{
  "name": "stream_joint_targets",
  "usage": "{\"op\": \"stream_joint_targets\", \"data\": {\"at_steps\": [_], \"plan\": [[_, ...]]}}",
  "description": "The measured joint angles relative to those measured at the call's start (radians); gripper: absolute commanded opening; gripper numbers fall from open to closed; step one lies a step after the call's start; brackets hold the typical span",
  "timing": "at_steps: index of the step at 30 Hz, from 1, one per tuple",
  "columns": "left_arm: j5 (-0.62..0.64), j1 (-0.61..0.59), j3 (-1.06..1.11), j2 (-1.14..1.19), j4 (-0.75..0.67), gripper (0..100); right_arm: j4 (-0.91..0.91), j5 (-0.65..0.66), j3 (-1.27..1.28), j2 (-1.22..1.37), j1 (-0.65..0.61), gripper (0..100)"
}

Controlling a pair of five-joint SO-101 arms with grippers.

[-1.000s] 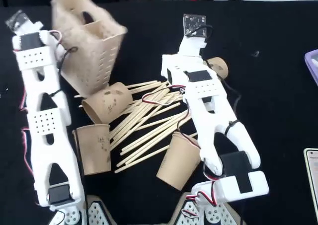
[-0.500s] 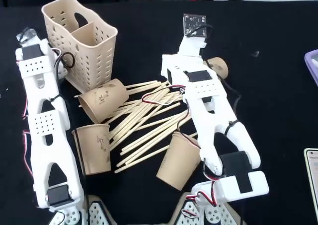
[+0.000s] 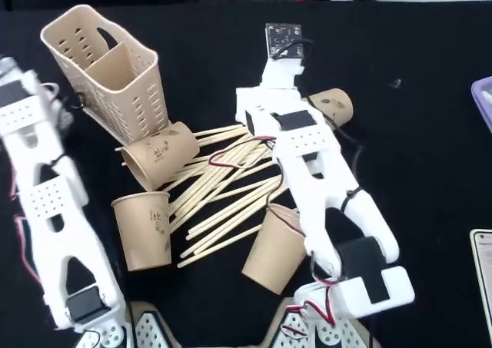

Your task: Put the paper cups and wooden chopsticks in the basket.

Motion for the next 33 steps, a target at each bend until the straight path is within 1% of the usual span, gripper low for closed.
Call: {"op": "stream_joint_targets", "data": {"at_steps": [5,9,11,12,17,19,22,24,26,29,33], "plan": [[0.000,-0.091,0.029,-0.046,0.000,5,0.040,0.000,0.003,-0.069,0.000,22.9],[-0.002,-0.172,0.032,-0.140,0.006,16,0.040,0.000,0.034,-0.084,0.000,22.9],[-0.002,-0.178,0.032,-0.245,0.003,20,0.040,0.000,0.034,-0.084,0.000,22.9],[-0.002,-0.178,0.032,-0.308,-0.009,20,0.040,0.000,0.034,-0.084,0.000,22.9],[-0.014,-0.104,0.031,-0.586,-0.127,20,0.040,0.000,0.034,-0.084,0.000,22.9],[-0.061,-0.046,0.031,-0.661,-0.169,20,0.040,0.000,0.044,-0.086,0.000,22.9],[-0.178,0.069,0.046,-0.721,-0.204,20,0.040,0.000,0.066,-0.086,0.000,22.9],[-0.242,0.141,0.106,-0.741,-0.236,20,0.040,0.000,0.068,-0.086,0.000,22.9],[-0.267,0.187,0.201,-0.756,-0.261,20,0.040,0.000,0.068,-0.086,0.000,22.9],[-0.276,0.206,0.345,-0.789,-0.261,20,0.040,0.000,0.068,-0.086,0.000,22.8],[-0.278,0.206,0.431,-0.868,-0.226,20,0.040,0.040,0.068,-0.086,0.000,22.7]]}}
